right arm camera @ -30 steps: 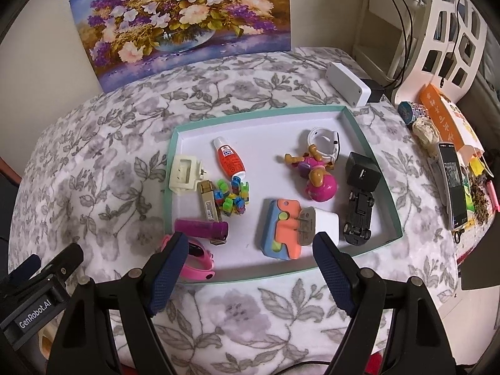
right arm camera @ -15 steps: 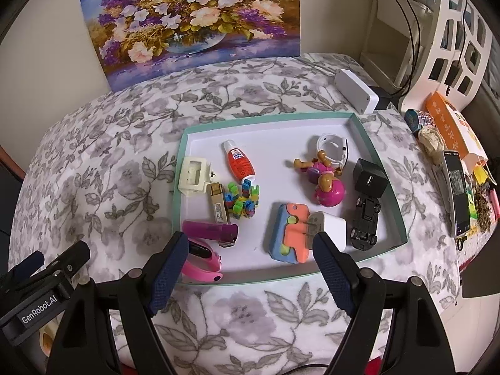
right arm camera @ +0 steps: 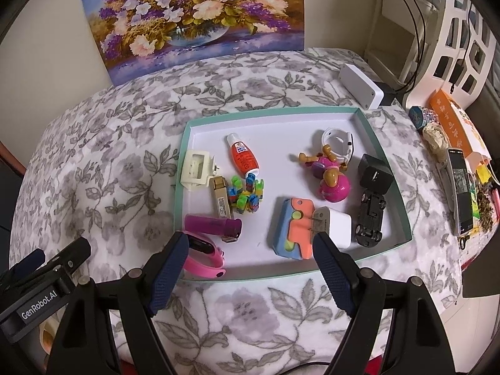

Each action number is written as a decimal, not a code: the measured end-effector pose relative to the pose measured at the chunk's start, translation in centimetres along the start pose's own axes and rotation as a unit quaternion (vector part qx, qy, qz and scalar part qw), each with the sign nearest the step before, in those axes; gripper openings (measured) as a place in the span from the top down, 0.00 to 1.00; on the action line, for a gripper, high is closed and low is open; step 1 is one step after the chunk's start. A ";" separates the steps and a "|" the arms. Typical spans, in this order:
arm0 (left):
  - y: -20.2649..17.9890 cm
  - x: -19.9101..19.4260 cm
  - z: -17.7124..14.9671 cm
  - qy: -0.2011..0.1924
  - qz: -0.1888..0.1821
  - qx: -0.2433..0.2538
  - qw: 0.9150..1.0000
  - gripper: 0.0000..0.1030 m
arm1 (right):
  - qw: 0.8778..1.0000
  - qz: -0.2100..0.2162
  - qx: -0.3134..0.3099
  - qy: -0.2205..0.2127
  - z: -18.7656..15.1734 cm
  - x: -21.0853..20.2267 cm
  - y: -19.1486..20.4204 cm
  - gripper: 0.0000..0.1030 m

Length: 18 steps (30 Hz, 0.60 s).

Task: Organize rigid objects

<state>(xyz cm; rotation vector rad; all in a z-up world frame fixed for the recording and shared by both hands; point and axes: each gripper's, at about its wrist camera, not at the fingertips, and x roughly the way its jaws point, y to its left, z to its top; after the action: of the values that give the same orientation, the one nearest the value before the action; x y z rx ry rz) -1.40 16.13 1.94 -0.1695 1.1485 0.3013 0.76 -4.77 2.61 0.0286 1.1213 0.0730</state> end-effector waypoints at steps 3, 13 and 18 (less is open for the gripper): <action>0.1 0.1 0.1 0.001 0.003 -0.002 1.000 0.00 | 1.000 0.000 0.001 0.002 0.0 0.1 0.0 0.20; 0.4 0.5 0.0 0.009 0.007 -0.008 1.000 0.00 | 1.000 0.002 0.004 0.008 -0.1 0.3 0.0 0.20; 0.3 0.5 0.0 0.009 0.009 -0.007 1.000 0.00 | 1.000 0.003 0.004 0.009 -0.1 0.3 0.1 0.20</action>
<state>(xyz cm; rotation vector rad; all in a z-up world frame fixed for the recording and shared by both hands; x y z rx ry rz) -1.30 16.53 1.48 -0.1752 1.1666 0.3237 0.83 -4.68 2.31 0.0381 1.1402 0.0743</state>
